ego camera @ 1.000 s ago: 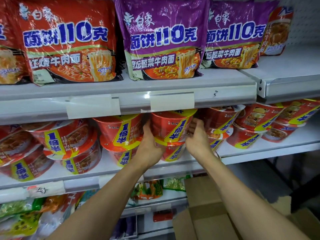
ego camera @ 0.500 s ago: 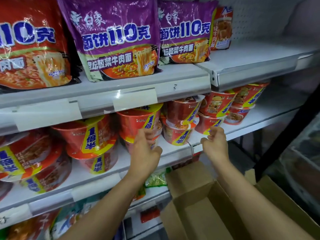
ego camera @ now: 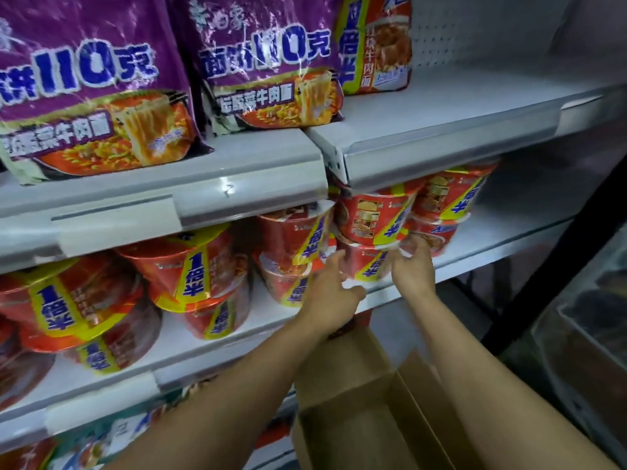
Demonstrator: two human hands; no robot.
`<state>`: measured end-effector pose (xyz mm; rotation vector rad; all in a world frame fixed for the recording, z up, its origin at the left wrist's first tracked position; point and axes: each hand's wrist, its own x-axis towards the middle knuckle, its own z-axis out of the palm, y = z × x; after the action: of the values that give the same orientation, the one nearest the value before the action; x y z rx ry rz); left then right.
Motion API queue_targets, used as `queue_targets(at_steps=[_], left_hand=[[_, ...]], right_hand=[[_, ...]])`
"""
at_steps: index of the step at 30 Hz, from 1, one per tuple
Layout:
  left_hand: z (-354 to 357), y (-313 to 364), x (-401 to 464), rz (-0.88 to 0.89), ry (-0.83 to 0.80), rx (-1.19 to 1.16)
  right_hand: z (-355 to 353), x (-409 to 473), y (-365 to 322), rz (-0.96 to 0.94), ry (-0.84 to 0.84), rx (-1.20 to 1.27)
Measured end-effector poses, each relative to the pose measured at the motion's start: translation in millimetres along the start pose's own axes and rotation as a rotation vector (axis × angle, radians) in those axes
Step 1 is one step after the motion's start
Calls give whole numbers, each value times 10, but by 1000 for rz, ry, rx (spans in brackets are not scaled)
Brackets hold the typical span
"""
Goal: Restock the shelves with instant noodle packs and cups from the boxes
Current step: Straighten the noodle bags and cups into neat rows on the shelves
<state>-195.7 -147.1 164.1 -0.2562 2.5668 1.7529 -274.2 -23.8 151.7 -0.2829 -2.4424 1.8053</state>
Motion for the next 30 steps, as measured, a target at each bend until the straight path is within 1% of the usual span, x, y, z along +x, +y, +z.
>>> queue_targets(at_steps=[3, 5, 8, 13, 17, 24, 27, 30], left_hand=[[189, 81, 270, -93, 22, -82], [282, 109, 404, -121, 52, -139], [387, 95, 504, -119, 90, -183], [439, 34, 582, -120, 132, -153], [457, 36, 610, -123, 117, -115], [432, 99, 623, -157, 75, -84], [385, 100, 565, -170, 40, -93], [293, 123, 357, -139, 21, -92]], right_hand=[[-25, 251, 20, 41, -14, 42], [-20, 388, 8, 67, -17, 32], [-23, 548, 9, 85, -10, 7], [-50, 662, 32, 78, 13, -13], [-118, 653, -25, 55, 11, -32], [-108, 715, -16, 55, 63, -44], [-103, 613, 8, 69, 83, -2], [-37, 416, 77, 42, 98, 25]])
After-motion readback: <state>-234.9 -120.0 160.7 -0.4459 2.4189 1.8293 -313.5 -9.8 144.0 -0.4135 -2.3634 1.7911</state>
